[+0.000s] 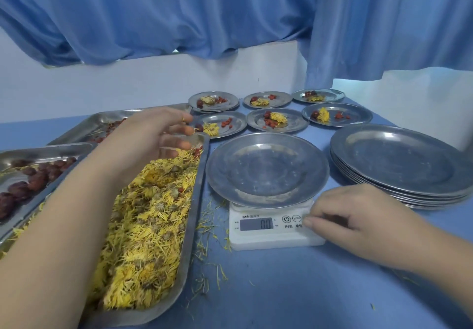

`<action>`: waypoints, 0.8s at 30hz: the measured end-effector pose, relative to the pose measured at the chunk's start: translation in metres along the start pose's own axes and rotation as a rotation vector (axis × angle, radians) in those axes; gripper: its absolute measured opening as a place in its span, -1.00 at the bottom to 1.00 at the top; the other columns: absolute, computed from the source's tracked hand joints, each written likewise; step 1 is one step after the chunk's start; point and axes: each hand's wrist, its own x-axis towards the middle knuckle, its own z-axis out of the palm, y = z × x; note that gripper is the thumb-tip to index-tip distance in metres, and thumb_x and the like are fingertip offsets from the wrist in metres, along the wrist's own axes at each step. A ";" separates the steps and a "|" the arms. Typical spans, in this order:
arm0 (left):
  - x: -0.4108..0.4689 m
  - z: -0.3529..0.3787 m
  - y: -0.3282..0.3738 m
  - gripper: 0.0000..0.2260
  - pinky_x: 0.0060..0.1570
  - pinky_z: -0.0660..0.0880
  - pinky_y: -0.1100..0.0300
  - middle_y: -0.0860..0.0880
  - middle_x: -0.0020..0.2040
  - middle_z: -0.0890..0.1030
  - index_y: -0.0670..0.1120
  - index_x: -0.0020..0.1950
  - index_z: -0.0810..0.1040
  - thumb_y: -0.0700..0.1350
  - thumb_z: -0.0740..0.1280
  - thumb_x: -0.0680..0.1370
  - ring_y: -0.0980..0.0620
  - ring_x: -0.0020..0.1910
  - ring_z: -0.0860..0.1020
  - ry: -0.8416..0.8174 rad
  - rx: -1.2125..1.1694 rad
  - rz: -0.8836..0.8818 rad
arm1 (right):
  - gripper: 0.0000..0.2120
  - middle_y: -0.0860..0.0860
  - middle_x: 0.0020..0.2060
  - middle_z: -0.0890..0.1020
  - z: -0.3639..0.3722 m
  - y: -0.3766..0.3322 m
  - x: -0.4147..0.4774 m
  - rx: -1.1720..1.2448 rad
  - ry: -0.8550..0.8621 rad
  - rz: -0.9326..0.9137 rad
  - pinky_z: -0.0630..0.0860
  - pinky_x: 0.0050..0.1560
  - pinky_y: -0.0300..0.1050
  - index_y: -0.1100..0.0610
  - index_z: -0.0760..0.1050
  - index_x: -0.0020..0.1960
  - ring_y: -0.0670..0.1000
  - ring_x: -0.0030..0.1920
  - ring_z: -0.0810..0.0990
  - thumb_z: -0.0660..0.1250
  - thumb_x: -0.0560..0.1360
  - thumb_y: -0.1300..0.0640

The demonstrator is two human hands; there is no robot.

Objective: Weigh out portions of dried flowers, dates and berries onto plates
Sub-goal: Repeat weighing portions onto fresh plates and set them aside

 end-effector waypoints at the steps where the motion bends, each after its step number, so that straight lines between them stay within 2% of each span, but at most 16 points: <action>1: -0.005 -0.009 -0.001 -0.75 -0.18 0.51 0.08 -0.04 -0.09 0.68 0.00 0.02 0.67 0.08 0.32 0.46 -0.06 -0.18 0.65 -0.001 0.016 0.011 | -0.63 -0.16 -0.46 0.44 0.002 0.000 0.000 -0.002 0.024 -0.006 0.49 -0.32 -0.04 -0.01 0.45 -0.33 -0.15 -0.39 0.42 0.15 0.49 -0.22; 5: -0.035 -0.039 -0.012 -0.78 -0.16 0.51 0.06 -0.03 -0.05 0.70 0.11 -0.03 0.68 0.13 0.30 0.47 -0.08 -0.14 0.67 0.023 0.157 0.049 | -0.62 -0.15 -0.48 0.41 0.009 -0.002 0.001 0.004 0.082 -0.041 0.46 -0.39 -0.08 0.00 0.40 -0.36 -0.16 -0.43 0.40 0.18 0.48 -0.23; 9: -0.059 -0.049 -0.024 -0.82 -0.10 0.52 0.06 0.05 -0.06 0.70 0.15 -0.04 0.66 0.09 0.26 0.55 0.03 -0.15 0.68 0.081 0.261 0.028 | -0.65 -0.15 -0.46 0.40 0.016 -0.002 0.002 0.024 0.120 -0.088 0.40 -0.40 -0.22 -0.04 0.36 -0.35 -0.19 -0.44 0.40 0.22 0.49 -0.23; 12: -0.061 -0.046 -0.035 -0.82 -0.18 0.46 0.17 0.20 -0.15 0.67 0.18 -0.05 0.62 0.10 0.22 0.58 0.21 -0.23 0.63 0.136 0.506 0.041 | -0.63 -0.11 -0.46 0.40 0.019 0.000 0.003 0.030 0.158 -0.101 0.37 -0.42 -0.25 -0.05 0.35 -0.35 -0.18 -0.46 0.38 0.21 0.50 -0.25; 14: -0.059 -0.042 -0.042 -0.86 -0.26 0.38 0.27 0.20 -0.21 0.63 0.18 -0.04 0.58 0.06 0.23 0.59 0.24 -0.27 0.56 0.151 0.670 0.057 | -0.61 -0.10 -0.47 0.39 0.021 0.001 0.005 0.022 0.184 -0.109 0.38 -0.43 -0.23 -0.03 0.37 -0.35 -0.16 -0.46 0.37 0.20 0.52 -0.26; 16: -0.056 -0.042 -0.046 -0.89 -0.26 0.36 0.32 0.24 -0.14 0.59 0.18 -0.01 0.56 0.03 0.24 0.60 0.28 -0.20 0.51 0.164 0.758 0.078 | -0.58 -0.09 -0.48 0.40 0.023 0.002 0.006 0.021 0.202 -0.109 0.40 -0.43 -0.18 -0.01 0.40 -0.36 -0.15 -0.47 0.38 0.20 0.52 -0.26; 18: -0.054 -0.047 -0.045 -0.89 -0.22 0.43 0.27 0.22 -0.13 0.60 0.21 -0.02 0.56 0.04 0.25 0.59 0.22 -0.16 0.55 0.216 0.713 0.084 | -0.58 -0.09 -0.48 0.41 0.022 0.002 0.007 0.021 0.220 -0.102 0.40 -0.43 -0.19 0.00 0.42 -0.37 -0.15 -0.47 0.39 0.21 0.51 -0.26; 21: -0.048 -0.053 -0.038 -0.90 -0.23 0.50 0.19 0.15 -0.18 0.65 0.22 -0.03 0.58 0.04 0.27 0.57 0.15 -0.19 0.60 0.315 0.524 0.107 | -0.61 -0.12 -0.48 0.42 0.021 -0.001 0.009 0.028 0.223 -0.103 0.40 -0.42 -0.23 -0.02 0.43 -0.36 -0.18 -0.47 0.40 0.21 0.51 -0.25; 23: -0.037 -0.049 -0.035 -0.89 -0.25 0.50 0.21 0.14 -0.18 0.64 0.19 -0.02 0.57 -0.01 0.28 0.58 0.15 -0.23 0.58 0.288 0.573 0.126 | -0.62 -0.13 -0.48 0.42 0.021 -0.001 0.009 0.039 0.216 -0.106 0.40 -0.42 -0.22 -0.02 0.42 -0.37 -0.19 -0.46 0.41 0.22 0.50 -0.23; 24: -0.030 -0.045 -0.034 -0.89 -0.20 0.50 0.21 0.17 -0.13 0.62 0.16 0.01 0.57 -0.03 0.28 0.59 0.18 -0.21 0.55 0.235 0.651 0.126 | -0.62 -0.13 -0.48 0.41 0.020 -0.001 0.009 0.047 0.208 -0.108 0.40 -0.42 -0.21 -0.02 0.42 -0.37 -0.18 -0.46 0.41 0.23 0.50 -0.23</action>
